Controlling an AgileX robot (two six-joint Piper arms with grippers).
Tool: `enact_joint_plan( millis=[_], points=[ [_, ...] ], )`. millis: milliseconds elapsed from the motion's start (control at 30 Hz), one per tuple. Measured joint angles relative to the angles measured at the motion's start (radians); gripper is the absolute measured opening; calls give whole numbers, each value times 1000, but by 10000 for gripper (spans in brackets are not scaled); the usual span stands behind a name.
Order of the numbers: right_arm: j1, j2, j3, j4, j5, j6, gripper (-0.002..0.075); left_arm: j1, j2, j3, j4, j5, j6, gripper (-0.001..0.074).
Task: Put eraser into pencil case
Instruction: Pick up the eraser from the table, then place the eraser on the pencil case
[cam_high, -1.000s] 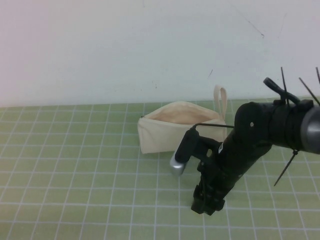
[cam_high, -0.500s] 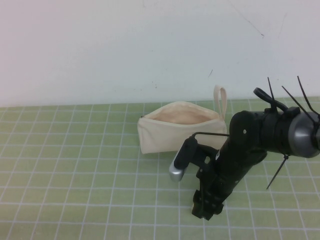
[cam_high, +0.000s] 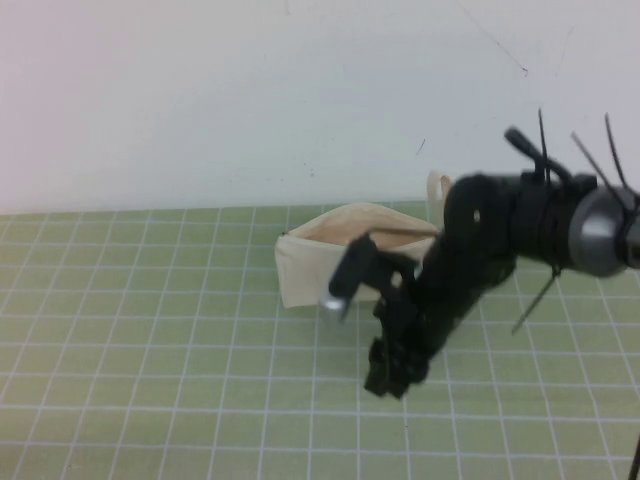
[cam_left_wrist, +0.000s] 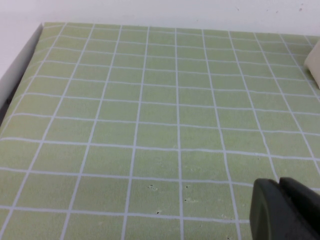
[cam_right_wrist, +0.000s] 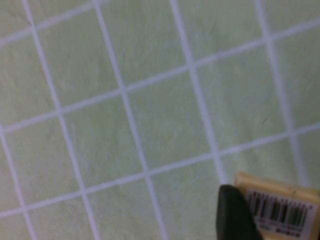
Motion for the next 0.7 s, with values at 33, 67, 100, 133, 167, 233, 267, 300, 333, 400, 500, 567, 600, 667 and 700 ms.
enact_joint_plan(
  millis=[33,67,100,133,167,233,267,300,333,400,500,567,600,667,700],
  points=[
    [0,1,-31,-2,20,0,304,0,0,0,0,0,0,-1],
    [0,1,-64,-7,36,0,304,0,0,0,0,0,0,-1],
    [0,1,-91,-14,48,0,304,0,0,0,0,0,0,-1],
    [0,1,-125,-21,59,0,304,0,0,0,0,0,0,-1],
    [0,1,-160,-30,65,0,304,0,0,0,0,0,0,-1],
    [0,1,-230,-52,67,6,304,0,0,0,0,0,0,-1],
    [0,1,-263,-72,62,19,304,0,0,0,0,0,0,-1],
    [0,2,-287,-88,55,32,304,0,0,0,0,0,0,-1],
    [0,2,-316,-106,43,52,304,0,0,0,0,0,0,-1],
    [0,2,-359,-147,15,83,304,0,0,0,0,0,0,-1],
    [0,2,-395,-218,-41,111,304,0,0,0,0,0,0,-1],
    [0,6,-402,-265,-84,141,303,0,0,0,0,0,0,-1],
    [-2,8,-402,-277,-103,158,303,0,0,0,0,0,0,-1],
    [-14,21,-404,-292,-134,190,303,0,0,0,0,0,0,-1],
    [-22,29,-404,-293,-138,205,303,0,0,0,0,0,0,-1]
  ],
)
